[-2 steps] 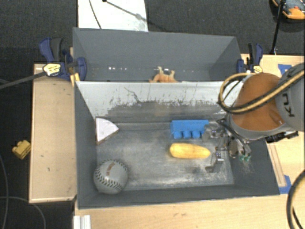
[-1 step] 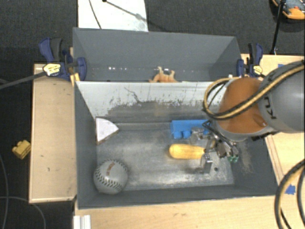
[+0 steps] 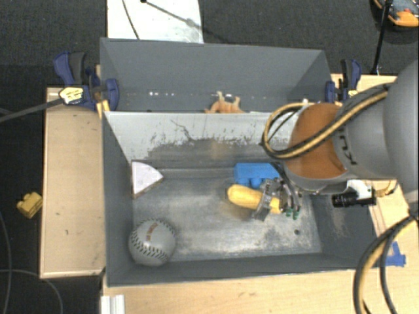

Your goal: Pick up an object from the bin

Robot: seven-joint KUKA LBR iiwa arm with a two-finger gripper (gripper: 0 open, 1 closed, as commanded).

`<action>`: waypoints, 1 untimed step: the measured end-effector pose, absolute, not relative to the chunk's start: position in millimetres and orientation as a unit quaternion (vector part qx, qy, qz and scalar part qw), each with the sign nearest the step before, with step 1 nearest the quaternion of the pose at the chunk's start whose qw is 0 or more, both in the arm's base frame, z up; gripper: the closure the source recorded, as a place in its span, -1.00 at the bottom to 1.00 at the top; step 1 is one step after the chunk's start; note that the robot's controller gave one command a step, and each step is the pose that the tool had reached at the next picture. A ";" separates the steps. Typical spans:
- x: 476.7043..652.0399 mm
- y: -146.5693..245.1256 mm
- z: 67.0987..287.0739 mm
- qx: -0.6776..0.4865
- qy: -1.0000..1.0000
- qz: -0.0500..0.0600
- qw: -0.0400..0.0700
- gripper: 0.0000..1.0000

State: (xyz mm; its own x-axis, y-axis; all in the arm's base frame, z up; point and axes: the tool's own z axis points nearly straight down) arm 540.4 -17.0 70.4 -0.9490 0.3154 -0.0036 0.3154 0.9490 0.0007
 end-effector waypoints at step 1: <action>540.3 -17.1 70.4 0.159 0.987 0.000 0.002 1.00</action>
Offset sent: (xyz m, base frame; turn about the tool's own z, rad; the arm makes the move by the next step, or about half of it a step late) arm 0.0201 0.0048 0.1573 0.0493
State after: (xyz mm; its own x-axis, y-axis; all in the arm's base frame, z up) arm 540.3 -17.1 70.4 -0.9496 0.3133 -0.0035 0.3133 0.9497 0.0004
